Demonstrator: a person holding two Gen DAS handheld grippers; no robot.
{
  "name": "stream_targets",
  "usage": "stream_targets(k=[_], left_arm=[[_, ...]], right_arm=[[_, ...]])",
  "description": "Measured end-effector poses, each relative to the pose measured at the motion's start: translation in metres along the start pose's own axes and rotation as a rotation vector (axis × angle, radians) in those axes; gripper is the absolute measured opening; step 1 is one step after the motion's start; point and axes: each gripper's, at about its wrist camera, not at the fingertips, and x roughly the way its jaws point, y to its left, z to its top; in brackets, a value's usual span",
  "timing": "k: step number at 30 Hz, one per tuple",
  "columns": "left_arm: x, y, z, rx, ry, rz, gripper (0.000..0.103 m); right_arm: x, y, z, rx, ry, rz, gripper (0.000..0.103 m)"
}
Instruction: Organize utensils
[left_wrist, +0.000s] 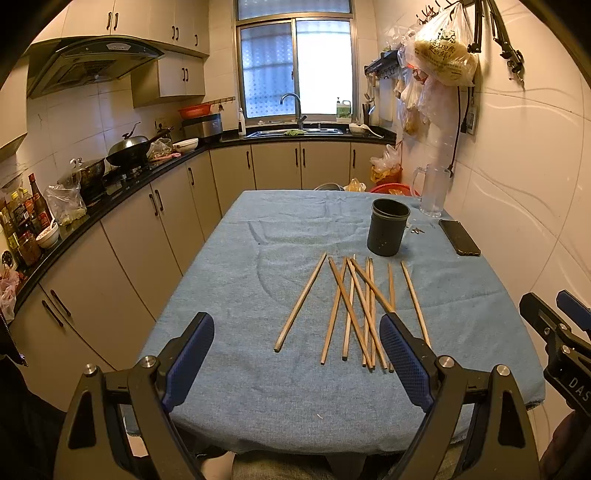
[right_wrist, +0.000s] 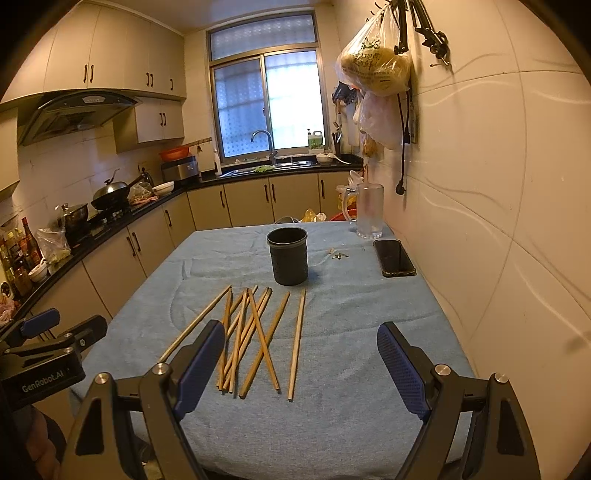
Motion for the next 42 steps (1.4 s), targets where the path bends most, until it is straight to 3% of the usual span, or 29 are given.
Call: stream_targets(k=[42], left_arm=[[-0.0018, 0.0029, -0.0002, -0.004, 0.002, -0.002, 0.091]], right_arm=[[-0.0054, 0.0006, 0.0024, 0.001, -0.036, -0.005, 0.087]])
